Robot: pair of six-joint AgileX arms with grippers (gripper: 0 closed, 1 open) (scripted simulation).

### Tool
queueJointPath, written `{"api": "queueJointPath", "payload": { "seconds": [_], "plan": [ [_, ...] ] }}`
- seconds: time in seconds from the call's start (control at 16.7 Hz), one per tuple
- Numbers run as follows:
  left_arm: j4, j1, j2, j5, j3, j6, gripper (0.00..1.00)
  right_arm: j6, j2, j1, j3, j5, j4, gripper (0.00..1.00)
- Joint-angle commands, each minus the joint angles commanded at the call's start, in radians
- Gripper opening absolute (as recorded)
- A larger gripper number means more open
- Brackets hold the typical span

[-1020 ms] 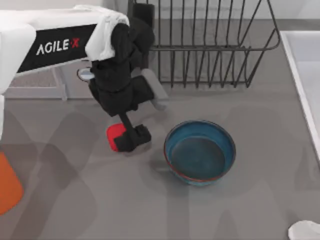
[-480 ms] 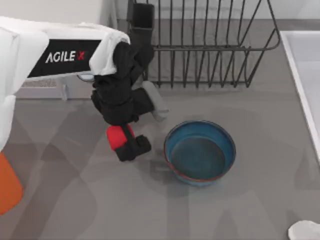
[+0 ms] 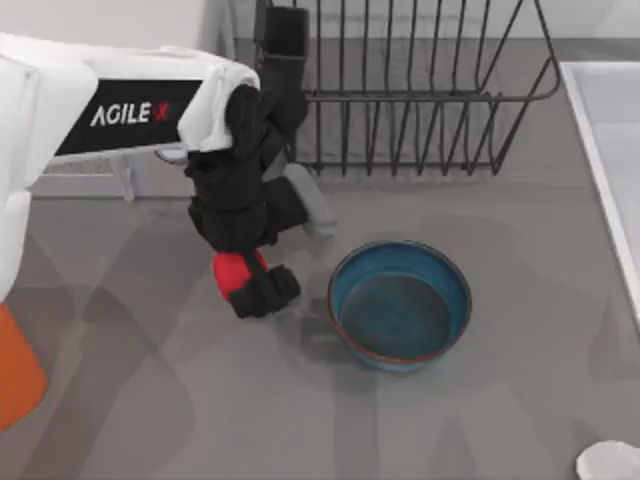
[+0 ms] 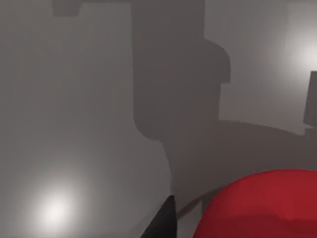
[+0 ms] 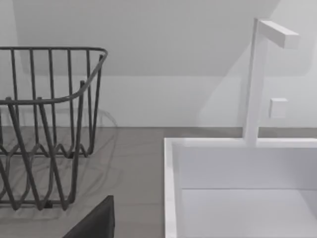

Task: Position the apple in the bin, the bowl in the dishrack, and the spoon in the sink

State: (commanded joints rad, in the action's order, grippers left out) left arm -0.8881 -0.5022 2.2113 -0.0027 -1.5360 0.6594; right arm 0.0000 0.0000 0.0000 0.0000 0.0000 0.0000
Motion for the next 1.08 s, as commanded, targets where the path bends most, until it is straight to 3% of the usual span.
{"api": "queueJointPath", "payload": {
  "seconds": [0.24,0.3,0.84,1.08],
  "plan": [
    [0.000,0.000,0.000,0.000,0.000,0.000,0.02,0.000,0.000,0.000,0.000,0.000,0.000,1.00],
    [0.000,0.000,0.000,0.000,0.000,0.000,0.00,0.000,0.000,0.000,0.000,0.000,0.000,1.00],
    [-0.016,-0.004,-0.019,0.016,-0.003,-0.010,0.00,0.000,0.000,0.000,0.000,0.000,0.000,1.00],
    [-0.122,-0.006,-0.044,0.016,-0.083,-0.009,0.00,0.000,0.000,0.000,0.000,0.000,0.000,1.00]
  ]
}}
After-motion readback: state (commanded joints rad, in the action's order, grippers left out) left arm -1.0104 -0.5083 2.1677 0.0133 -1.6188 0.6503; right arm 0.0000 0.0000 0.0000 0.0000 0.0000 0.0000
